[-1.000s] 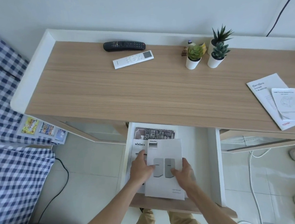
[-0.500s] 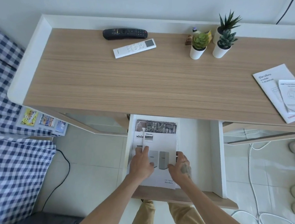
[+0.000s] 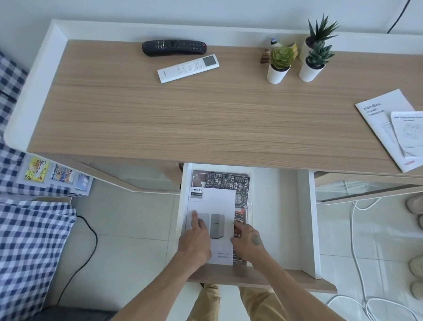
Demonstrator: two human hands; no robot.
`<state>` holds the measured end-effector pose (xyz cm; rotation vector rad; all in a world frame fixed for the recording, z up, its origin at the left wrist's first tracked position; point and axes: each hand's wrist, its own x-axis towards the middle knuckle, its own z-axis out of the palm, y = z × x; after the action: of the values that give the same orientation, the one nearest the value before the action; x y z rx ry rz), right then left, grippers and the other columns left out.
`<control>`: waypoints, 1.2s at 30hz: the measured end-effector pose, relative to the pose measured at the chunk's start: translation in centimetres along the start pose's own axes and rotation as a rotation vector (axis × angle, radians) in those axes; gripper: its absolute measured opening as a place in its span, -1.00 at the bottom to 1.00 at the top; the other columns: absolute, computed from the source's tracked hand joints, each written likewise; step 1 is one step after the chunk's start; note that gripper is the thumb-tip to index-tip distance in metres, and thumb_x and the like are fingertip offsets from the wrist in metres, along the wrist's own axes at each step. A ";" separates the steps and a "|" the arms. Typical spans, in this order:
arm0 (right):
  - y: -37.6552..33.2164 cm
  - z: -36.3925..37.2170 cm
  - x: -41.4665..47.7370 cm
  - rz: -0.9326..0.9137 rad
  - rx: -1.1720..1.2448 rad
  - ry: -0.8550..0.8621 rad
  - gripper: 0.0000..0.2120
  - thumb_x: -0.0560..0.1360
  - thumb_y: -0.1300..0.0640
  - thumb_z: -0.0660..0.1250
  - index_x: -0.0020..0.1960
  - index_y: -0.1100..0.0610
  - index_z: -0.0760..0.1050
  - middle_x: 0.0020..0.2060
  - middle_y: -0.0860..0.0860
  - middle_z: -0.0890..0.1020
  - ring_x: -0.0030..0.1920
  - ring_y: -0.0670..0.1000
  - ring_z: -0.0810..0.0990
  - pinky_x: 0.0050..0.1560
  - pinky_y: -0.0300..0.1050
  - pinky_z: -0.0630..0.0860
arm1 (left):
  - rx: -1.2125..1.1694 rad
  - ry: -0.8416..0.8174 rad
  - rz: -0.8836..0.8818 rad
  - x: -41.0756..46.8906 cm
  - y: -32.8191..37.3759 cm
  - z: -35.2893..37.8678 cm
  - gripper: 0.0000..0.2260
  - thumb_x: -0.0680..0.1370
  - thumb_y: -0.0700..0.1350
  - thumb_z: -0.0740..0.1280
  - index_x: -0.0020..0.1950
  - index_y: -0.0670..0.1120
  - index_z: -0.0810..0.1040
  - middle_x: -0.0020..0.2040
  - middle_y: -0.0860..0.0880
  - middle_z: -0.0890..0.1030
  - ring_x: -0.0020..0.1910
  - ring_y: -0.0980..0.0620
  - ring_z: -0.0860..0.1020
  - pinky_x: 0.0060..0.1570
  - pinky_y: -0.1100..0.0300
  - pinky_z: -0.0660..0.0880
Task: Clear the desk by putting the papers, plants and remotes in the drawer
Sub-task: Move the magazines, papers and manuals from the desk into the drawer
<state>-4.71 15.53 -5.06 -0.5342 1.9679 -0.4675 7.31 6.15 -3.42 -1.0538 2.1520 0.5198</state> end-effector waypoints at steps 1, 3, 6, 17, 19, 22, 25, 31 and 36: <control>0.1 -0.3 0.1 0.002 -0.013 -0.012 -0.56 0.43 0.32 0.18 0.25 0.08 0.55 0.14 0.11 0.62 0.07 0.13 0.58 0.11 0.06 0.57 | 0.016 -0.015 0.006 0.0 -0.1 0.1 -0.27 0.54 -0.19 0.36 0.58 -0.22 0.01 0.61 -0.16 -0.19 0.03 -0.13 0.61 -0.22 0.17 0.47; 0.2 -1.0 0.2 0.011 -0.084 -0.019 -0.53 0.47 0.24 0.23 0.38 0.06 0.46 0.22 0.10 0.56 0.17 0.12 0.56 0.18 0.02 0.54 | 0.032 -0.039 0.011 0.2 -0.2 -0.1 -0.28 0.56 -0.17 0.33 0.58 -0.22 -0.02 0.60 -0.16 -0.21 0.08 -0.13 0.60 -0.22 0.17 0.45; 0.3 -2.5 0.1 0.008 -0.186 0.021 -0.50 0.50 0.15 0.28 0.43 0.07 0.36 0.22 0.10 0.52 0.18 0.10 0.52 0.18 -0.06 0.49 | 0.028 -0.060 0.011 0.5 -0.6 -0.9 -0.40 0.59 -0.14 0.29 0.56 -0.21 0.11 0.61 -0.16 -0.14 0.13 -0.14 0.58 -0.19 0.15 0.43; -0.6 -12.1 -3.7 -0.079 -0.278 0.222 -0.56 0.54 0.02 0.31 0.39 0.10 0.40 0.31 0.10 0.49 0.25 0.11 0.49 0.27 -0.02 0.44 | 0.063 0.115 0.183 -1.4 2.4 -9.3 -0.77 0.61 -0.01 0.24 0.10 -0.16 0.54 0.05 -0.11 0.60 0.01 -0.12 0.59 -0.20 0.10 0.45; -0.9 -14.1 -4.3 -0.078 -0.289 0.254 -0.56 0.54 0.01 0.30 0.38 0.09 0.39 0.32 0.08 0.48 0.26 0.10 0.49 0.28 -0.01 0.43 | 0.065 0.152 0.221 -1.4 3.7 -11.1 -0.73 0.62 0.02 0.23 0.12 -0.16 0.54 0.07 -0.09 0.62 0.04 -0.10 0.59 -0.17 0.09 0.49; -1.0 -18.0 -5.3 -0.081 -0.272 0.315 -0.56 0.54 0.03 0.32 0.38 0.11 0.41 0.33 0.07 0.49 0.32 0.09 0.46 0.32 -0.07 0.38 | 0.057 0.226 0.260 -0.9 6.9 -13.9 -0.77 0.60 0.01 0.24 0.13 -0.10 0.54 0.10 -0.09 0.60 0.07 -0.12 0.58 -0.14 0.08 0.48; -0.7 -22.0 -6.0 -0.072 -0.228 0.374 -0.59 0.51 0.06 0.34 0.34 0.08 0.46 0.31 0.06 0.51 0.31 0.10 0.48 0.34 -0.03 0.38 | 0.043 0.286 0.271 -0.1 10.4 -16.6 -0.71 0.59 0.03 0.24 0.25 -0.05 0.51 0.21 -0.09 0.56 0.19 -0.15 0.54 0.00 0.04 0.50; 1.8 -31.4 -5.1 -0.051 -0.166 0.514 -0.65 0.49 0.09 0.37 0.26 0.12 0.50 0.13 0.05 0.59 0.16 0.09 0.55 0.23 -0.04 0.45 | 0.005 0.325 0.311 2.3 18.7 -20.7 -0.68 0.58 0.07 0.25 0.25 -0.05 0.51 0.20 -0.11 0.58 0.18 -0.17 0.55 0.04 0.02 0.52; 4.8 -40.0 -1.4 0.015 -0.093 0.617 -0.60 0.47 0.11 0.42 0.26 0.18 0.48 0.11 0.13 0.59 0.15 0.14 0.55 0.21 -0.02 0.45 | -0.056 0.303 0.303 5.2 25.9 -22.6 -0.73 0.56 0.06 0.27 0.16 -0.06 0.54 0.16 -0.13 0.60 0.15 -0.20 0.56 0.02 0.02 0.51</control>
<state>-41.00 24.02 10.28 -0.4655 2.5911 -0.5816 -24.77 5.07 9.93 -0.8847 2.6011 0.5924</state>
